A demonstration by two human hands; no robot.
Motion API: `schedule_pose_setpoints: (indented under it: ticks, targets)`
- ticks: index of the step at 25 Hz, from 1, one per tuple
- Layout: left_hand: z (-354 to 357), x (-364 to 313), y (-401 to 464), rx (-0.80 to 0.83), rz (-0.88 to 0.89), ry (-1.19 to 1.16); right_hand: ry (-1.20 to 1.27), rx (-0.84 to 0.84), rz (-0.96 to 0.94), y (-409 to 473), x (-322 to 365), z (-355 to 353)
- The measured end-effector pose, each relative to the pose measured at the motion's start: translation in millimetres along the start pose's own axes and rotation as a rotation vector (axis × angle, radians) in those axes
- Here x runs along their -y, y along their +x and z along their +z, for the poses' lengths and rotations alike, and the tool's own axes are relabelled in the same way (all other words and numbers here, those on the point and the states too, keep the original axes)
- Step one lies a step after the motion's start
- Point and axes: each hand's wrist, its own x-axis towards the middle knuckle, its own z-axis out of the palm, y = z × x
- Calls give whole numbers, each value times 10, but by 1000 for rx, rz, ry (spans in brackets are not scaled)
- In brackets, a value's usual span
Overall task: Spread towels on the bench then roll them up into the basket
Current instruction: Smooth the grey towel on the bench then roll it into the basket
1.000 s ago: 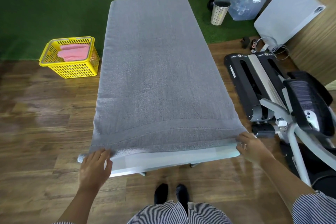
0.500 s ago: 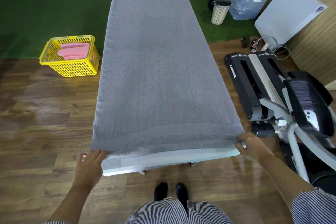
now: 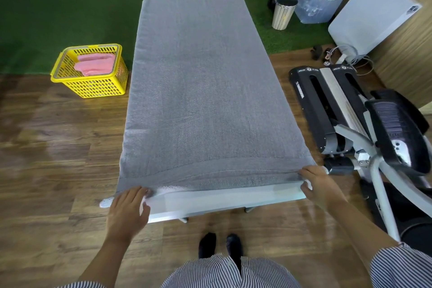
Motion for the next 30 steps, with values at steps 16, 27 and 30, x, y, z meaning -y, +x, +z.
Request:
schedule_pose_setpoints:
  ticks: [16,27,30]
  targets:
    - [5,52,78,19,97,50,-125,-8,-50,176,100,7]
    - [21,61,81,116,85,5,34,187,120,150,96,17]
    - [29,139,94,107,158,-1,58,302,191,128,70,14]
